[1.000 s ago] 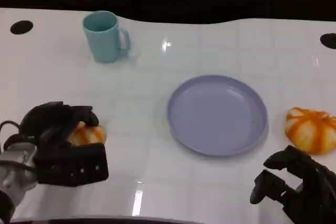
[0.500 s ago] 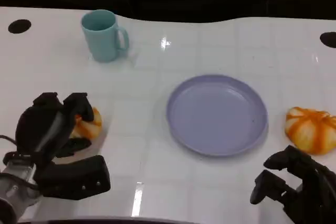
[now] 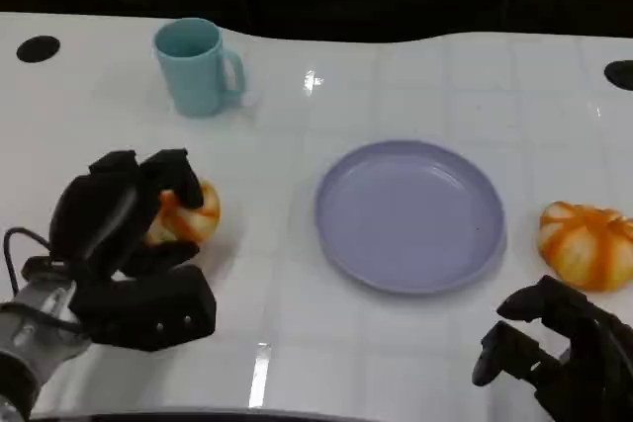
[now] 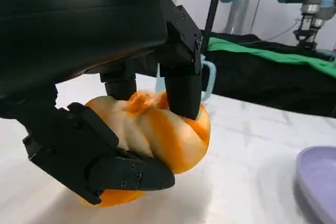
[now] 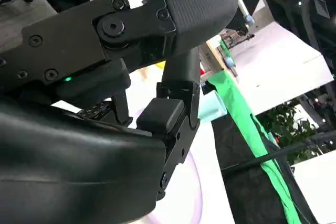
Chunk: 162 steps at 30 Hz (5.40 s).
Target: Grasp the bread from the table and place it into the plate.
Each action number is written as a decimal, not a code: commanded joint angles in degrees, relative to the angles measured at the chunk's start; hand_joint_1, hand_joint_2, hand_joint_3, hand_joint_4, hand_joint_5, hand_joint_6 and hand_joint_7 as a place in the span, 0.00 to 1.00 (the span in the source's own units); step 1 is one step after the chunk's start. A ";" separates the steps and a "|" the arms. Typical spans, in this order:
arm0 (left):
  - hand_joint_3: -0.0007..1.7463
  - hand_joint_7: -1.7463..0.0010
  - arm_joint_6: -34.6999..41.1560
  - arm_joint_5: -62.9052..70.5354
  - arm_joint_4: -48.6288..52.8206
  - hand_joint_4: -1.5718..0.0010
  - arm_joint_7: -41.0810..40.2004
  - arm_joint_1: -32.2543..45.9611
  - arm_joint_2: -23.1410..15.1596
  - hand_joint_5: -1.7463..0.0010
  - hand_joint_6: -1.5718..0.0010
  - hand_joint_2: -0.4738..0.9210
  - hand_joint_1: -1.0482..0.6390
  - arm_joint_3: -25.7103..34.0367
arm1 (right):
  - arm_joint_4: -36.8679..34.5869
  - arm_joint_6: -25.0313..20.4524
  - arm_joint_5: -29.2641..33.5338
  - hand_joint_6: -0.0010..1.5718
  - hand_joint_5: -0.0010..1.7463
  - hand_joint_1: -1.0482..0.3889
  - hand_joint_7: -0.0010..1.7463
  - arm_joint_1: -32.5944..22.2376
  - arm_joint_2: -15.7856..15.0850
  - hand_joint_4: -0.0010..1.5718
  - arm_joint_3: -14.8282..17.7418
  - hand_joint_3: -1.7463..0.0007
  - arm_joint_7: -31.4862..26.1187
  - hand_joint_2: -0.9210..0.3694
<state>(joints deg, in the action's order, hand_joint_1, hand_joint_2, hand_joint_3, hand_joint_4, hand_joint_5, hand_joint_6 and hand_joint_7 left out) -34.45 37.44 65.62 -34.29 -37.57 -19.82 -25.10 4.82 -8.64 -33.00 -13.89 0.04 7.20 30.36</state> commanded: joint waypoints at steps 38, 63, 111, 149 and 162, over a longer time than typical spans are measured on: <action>0.75 0.00 -6.41 -2.25 1.76 0.41 21.52 -19.66 17.80 0.00 0.52 0.67 0.48 -1.95 | -2.22 0.72 -0.23 0.52 0.88 0.37 0.54 1.12 -1.05 0.45 0.94 0.86 0.47 0.00; 0.14 0.77 3.52 2.08 4.27 0.84 32.21 -23.83 21.03 0.52 0.79 1.00 0.33 -8.04 | -1.85 1.21 -0.29 0.53 0.85 0.37 0.53 0.76 -0.99 0.48 0.71 0.86 1.69 0.00; 0.24 0.91 8.68 -55.87 -24.70 0.71 80.25 7.84 17.28 0.57 0.66 1.00 0.16 26.22 | -0.63 -0.24 -0.34 0.53 0.87 0.37 0.53 0.54 -1.19 0.46 0.82 0.87 0.23 0.00; 0.25 0.00 41.67 -72.10 -64.74 0.45 62.84 46.21 25.36 0.00 0.63 1.00 0.30 31.65 | 0.02 -0.29 -0.72 0.53 0.85 0.37 0.53 0.24 -2.00 0.48 1.31 0.87 0.92 0.00; 0.24 0.00 40.39 -71.26 -62.08 0.46 63.44 45.21 25.90 0.00 0.63 1.00 0.29 31.81 | -1.68 -0.20 -0.30 0.54 0.87 0.35 0.54 1.27 -2.42 0.47 1.98 0.88 0.80 0.00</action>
<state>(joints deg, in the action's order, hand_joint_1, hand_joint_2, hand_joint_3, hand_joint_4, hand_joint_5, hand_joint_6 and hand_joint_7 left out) 6.66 -34.33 3.26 29.41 7.72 6.45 6.40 3.46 -9.05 -33.02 -12.87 -1.59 8.39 31.13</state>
